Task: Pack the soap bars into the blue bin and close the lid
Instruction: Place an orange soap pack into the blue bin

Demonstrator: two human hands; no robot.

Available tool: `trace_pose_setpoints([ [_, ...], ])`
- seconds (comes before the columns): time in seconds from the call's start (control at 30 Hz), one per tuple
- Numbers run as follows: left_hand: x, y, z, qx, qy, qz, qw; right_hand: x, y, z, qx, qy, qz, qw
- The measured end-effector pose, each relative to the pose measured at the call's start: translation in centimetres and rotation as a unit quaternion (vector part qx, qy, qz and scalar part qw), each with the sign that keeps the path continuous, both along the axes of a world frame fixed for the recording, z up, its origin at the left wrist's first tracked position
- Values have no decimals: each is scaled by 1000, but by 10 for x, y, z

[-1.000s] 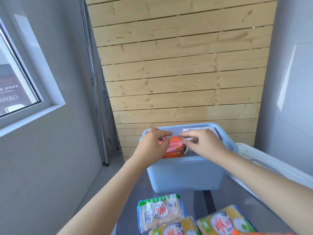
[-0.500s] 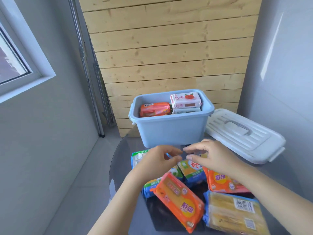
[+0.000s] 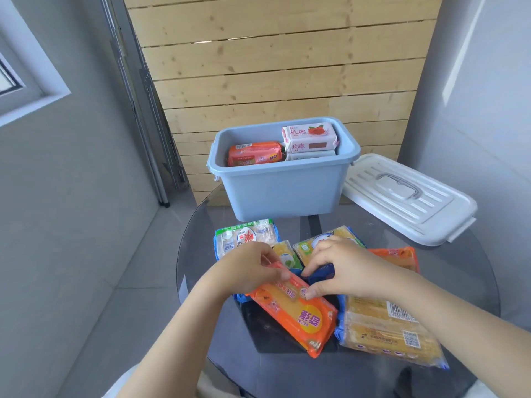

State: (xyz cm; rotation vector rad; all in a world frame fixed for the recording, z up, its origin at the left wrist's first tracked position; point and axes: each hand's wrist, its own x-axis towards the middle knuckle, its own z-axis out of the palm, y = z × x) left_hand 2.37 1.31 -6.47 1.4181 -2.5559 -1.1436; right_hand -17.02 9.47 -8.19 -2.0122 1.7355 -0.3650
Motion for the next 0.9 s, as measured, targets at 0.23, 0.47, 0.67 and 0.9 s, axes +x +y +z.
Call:
trace_pose_setpoints([
  [0.23,1,0,9,72,151,83,982,4,4,1,13,-66,-19,998],
  [0.47,-6,-8,23,161,334,169,913,-8,12,22,34,-262,-75,962],
  [0.67,-54,18,6,208,379,150,889,-60,30,40,37,-355,-206,911],
  [0.9,-92,44,-5,29,195,-40,980,-97,53,23,56,-328,-321,887],
])
